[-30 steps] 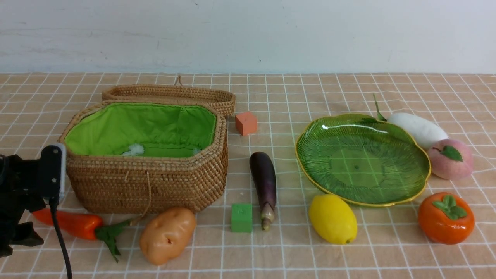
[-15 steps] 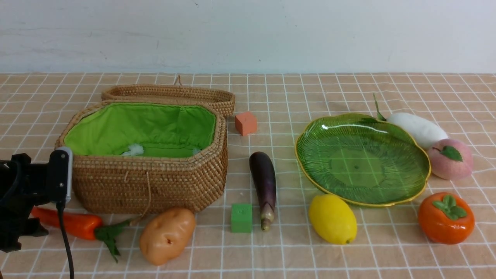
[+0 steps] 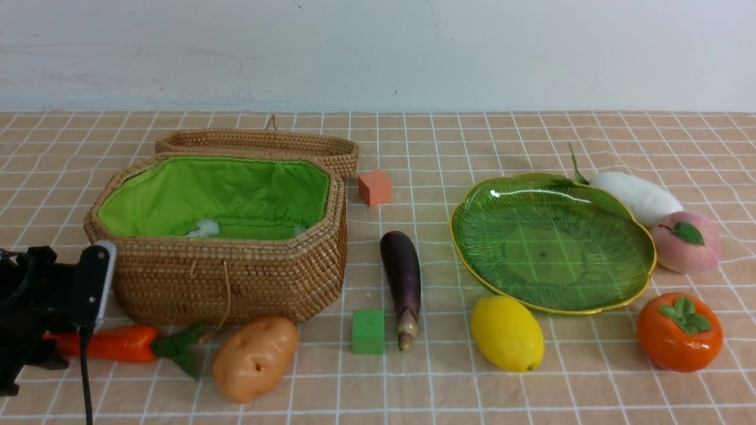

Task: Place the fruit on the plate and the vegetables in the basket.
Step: Use the left arm to grab a carrot and put it into the left basket

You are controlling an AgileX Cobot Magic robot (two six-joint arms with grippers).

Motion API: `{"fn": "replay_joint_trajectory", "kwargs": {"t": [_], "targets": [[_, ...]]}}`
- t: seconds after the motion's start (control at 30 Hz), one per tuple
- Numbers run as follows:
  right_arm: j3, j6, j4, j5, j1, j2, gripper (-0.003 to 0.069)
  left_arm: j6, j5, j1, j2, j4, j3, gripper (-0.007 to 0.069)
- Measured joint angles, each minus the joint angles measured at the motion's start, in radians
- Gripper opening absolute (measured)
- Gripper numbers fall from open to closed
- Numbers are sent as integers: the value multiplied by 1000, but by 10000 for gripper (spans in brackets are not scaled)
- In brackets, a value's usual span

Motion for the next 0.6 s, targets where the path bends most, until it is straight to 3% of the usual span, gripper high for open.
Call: {"fn": "replay_joint_trajectory", "kwargs": {"t": [0.4, 0.6], "targets": [[0, 0, 7, 0, 0, 0, 186, -80, 31, 0, 0, 45, 0, 321], [0, 0, 7, 0, 0, 0, 190, -122, 42, 0, 0, 45, 0, 216]]}}
